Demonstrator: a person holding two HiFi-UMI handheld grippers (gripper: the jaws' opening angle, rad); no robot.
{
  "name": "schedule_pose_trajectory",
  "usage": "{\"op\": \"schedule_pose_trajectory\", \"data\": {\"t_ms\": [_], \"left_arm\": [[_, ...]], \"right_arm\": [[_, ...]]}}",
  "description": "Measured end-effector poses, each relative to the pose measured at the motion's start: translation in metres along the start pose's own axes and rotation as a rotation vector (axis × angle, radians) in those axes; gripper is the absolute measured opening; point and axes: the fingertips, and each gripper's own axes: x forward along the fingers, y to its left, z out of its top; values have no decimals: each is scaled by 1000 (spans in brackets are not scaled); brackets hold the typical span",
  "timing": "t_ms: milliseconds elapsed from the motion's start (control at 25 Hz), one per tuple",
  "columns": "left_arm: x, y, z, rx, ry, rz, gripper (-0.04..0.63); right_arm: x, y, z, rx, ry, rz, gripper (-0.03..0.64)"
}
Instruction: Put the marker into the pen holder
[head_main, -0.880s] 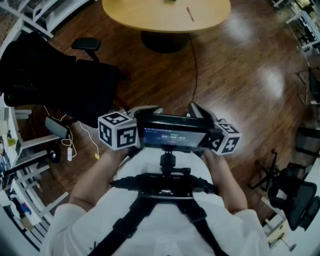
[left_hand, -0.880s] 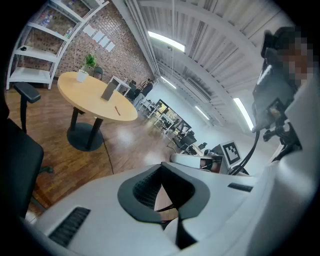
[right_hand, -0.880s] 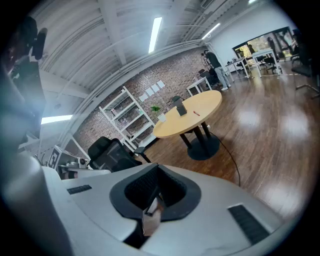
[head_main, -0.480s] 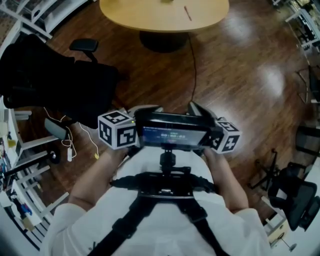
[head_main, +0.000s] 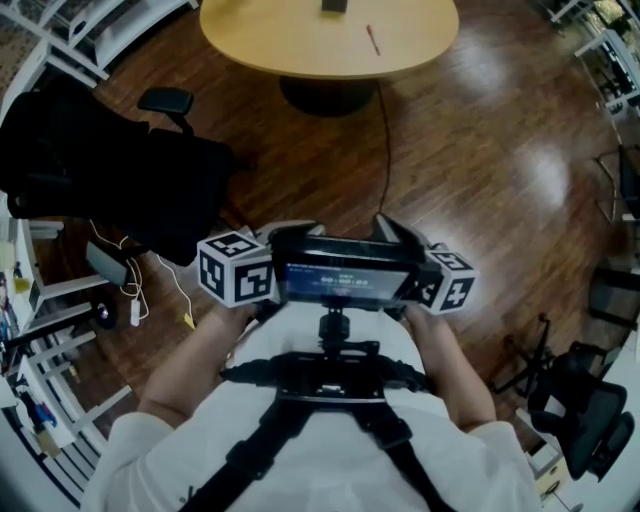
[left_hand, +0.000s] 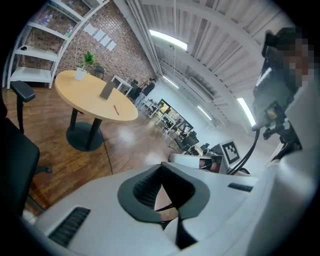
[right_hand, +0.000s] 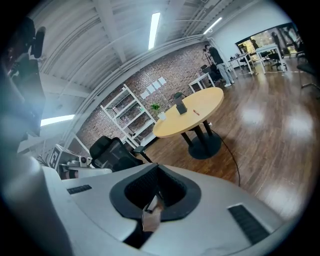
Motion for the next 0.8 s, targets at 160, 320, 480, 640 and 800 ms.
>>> {"op": "schedule_pose_trajectory", "data": {"t_ms": [160,320,480,640,800], "left_arm": [[9,0,3,-2,1,18,-6],[11,12,7,-16,-9,47,-6],[11,25,15,-28,-20,67,-6],[12,47,29,-48,-36,69,-6],[18,96,63,-83,-65,37,-6]], "right_arm": [[3,-11,5,4,10,13,-3],[16,-15,9,5,27,36,-3],[30,-14,17,-2,34,48,-3],[54,-17,26,-3,56,45,-3],[94,-28,56,7,38,7,-3]]}}
